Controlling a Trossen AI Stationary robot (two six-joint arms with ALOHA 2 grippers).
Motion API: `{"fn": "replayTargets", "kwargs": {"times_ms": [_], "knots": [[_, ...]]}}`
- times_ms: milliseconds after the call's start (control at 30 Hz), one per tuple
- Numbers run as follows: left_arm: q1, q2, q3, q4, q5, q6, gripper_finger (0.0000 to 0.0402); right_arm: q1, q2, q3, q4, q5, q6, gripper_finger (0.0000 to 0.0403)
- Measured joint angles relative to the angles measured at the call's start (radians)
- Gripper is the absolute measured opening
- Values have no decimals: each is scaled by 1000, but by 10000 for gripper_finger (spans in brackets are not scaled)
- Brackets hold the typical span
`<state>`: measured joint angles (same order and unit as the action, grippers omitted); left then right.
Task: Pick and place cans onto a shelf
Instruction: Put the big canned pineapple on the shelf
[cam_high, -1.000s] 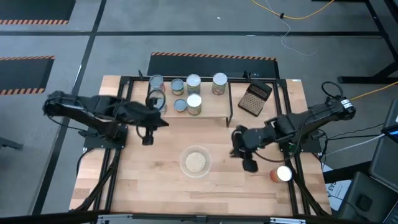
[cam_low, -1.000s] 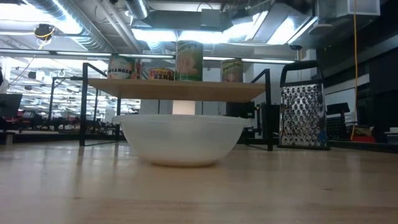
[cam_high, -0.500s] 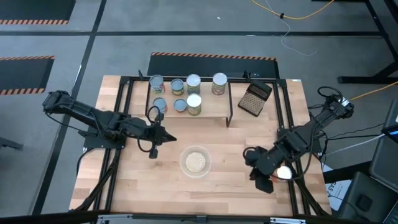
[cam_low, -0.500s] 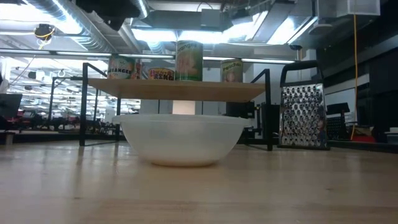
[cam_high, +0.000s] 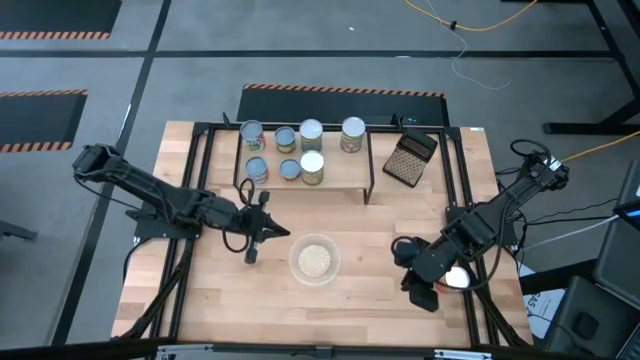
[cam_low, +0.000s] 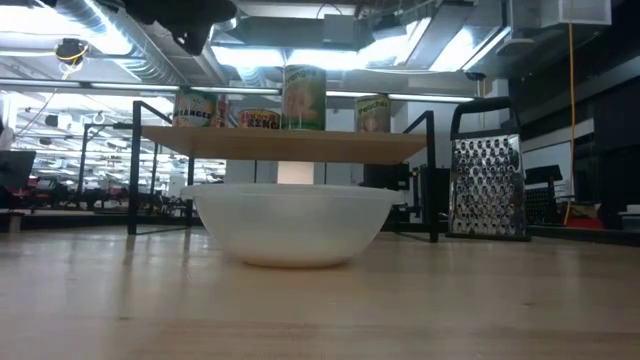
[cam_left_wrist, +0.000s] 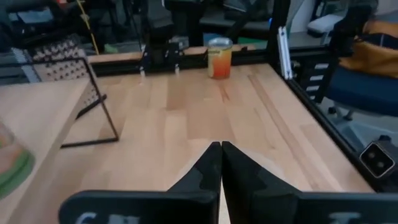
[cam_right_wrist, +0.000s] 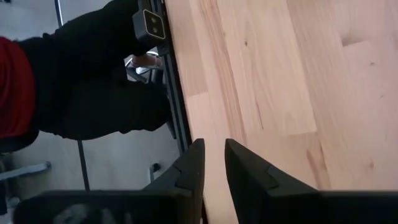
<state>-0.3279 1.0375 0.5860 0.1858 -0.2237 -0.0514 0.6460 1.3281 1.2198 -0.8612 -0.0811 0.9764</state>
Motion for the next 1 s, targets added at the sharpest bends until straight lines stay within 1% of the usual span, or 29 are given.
{"fn": "replayTargets", "kwargs": {"times_ms": [167,367,467,533,700,1000], "knots": [[-19,32,-6,53,0,-1,1,0,0,0,-2,0,44,73],[-35,63,-6,78,0,-1,5,0,0,0,-6,0,74,127],[-40,79,-6,92,-5,-1,1,0,0,0,-7,0,71,141],[-44,87,-6,109,-10,0,1,1,0,0,-8,-5,71,143],[-48,89,-6,115,-10,0,1,32,0,0,-13,-87,93,144],[-48,89,-6,115,-10,0,0,164,0,-1,-57,-69,168,138]]}}
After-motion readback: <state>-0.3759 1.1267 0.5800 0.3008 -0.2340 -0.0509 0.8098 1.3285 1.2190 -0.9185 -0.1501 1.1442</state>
